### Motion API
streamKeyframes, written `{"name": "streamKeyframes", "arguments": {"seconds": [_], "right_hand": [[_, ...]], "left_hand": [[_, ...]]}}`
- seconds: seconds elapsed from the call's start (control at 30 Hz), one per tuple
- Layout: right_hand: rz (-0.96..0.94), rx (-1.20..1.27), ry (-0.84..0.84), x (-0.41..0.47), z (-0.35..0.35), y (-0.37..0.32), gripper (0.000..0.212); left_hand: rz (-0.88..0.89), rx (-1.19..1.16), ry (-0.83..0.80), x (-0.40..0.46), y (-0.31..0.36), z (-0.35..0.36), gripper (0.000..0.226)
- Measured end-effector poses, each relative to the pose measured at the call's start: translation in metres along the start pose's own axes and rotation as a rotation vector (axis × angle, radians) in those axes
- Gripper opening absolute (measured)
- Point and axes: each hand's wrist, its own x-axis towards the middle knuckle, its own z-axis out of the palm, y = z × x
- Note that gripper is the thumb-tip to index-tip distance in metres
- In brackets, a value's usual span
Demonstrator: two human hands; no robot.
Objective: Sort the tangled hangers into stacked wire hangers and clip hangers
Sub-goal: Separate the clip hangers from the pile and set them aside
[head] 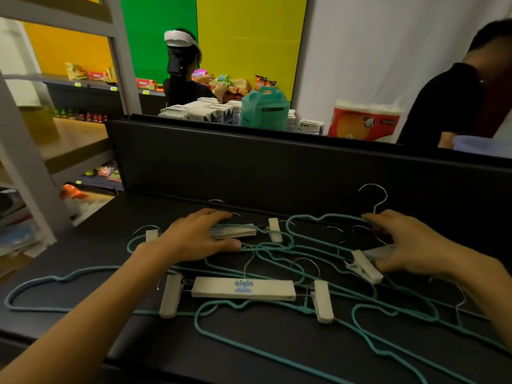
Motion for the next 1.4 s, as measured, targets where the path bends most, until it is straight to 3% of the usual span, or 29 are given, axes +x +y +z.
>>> {"name": "streamKeyframes", "arguments": {"seconds": [0.13,0.43,0.6,0.8,1.03,1.4], "right_hand": [[0.017,0.060,0.011,-0.009,-0.010,0.005,0.101],[-0.016,-0.178,0.218,-0.023,0.000,-0.009,0.098],[0.026,-0.363,0.327,-0.028,0.015,-0.020,0.097],[0.177,-0.254,0.386,-0.036,0.021,-0.015,0.097],[0.300,-0.175,0.368,-0.094,0.020,0.030,0.097],[0.573,-0.045,0.384,-0.248,0.003,0.201,0.089]], "left_hand": [[-0.022,0.052,-0.094,0.000,0.004,0.002,0.107],[0.046,0.100,0.191,-0.011,0.007,-0.014,0.093],[0.090,0.103,0.238,-0.022,0.022,-0.014,0.092],[0.182,0.097,0.294,-0.025,0.053,-0.009,0.092],[0.437,0.068,0.267,-0.001,0.138,0.018,0.105],[0.780,0.082,0.357,0.019,0.345,0.076,0.114]]}}
